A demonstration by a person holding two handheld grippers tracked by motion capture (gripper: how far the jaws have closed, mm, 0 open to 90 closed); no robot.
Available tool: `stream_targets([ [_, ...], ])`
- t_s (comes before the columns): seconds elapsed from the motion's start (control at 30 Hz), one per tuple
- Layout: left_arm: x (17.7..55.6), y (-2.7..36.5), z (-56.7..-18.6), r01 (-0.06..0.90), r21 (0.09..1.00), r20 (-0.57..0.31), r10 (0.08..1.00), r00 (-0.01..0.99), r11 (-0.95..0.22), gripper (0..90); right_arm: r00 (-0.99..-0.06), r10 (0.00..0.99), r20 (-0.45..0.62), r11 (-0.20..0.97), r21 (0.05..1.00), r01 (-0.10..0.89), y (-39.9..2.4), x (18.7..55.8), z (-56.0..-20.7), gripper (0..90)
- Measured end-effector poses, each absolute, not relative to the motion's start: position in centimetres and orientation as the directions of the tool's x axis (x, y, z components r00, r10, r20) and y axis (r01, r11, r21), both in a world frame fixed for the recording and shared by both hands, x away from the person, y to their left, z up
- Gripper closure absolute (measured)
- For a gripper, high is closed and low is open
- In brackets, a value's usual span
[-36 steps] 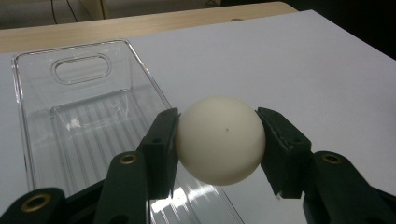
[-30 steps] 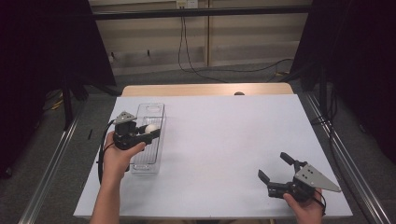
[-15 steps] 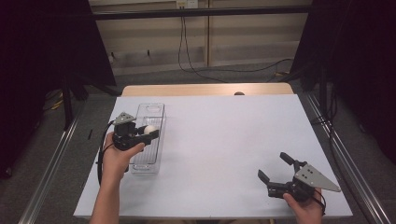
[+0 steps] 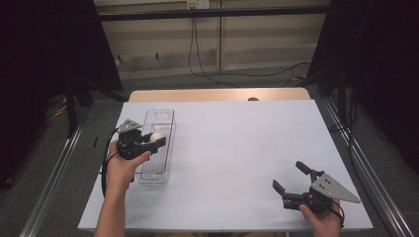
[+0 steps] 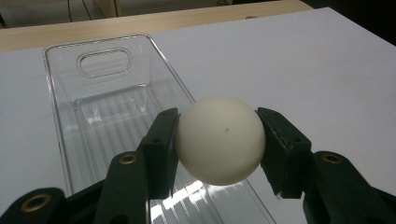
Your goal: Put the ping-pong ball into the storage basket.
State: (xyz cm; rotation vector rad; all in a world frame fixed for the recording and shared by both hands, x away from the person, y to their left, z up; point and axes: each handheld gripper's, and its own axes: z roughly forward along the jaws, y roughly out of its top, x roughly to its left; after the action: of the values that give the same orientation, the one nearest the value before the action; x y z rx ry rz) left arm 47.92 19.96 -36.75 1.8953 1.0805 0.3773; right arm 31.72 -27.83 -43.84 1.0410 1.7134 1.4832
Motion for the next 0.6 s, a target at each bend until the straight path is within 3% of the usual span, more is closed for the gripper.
stream_targets([
  [0.6, 48.06, 20.49, -37.22, 0.535, 0.815, -0.134, 0.825, 0.549, -0.224, 51.1, -0.484, 0.874, 0.032, 0.051, 0.986, 0.157, -27.81, 31.72, -43.84, 1.6],
])
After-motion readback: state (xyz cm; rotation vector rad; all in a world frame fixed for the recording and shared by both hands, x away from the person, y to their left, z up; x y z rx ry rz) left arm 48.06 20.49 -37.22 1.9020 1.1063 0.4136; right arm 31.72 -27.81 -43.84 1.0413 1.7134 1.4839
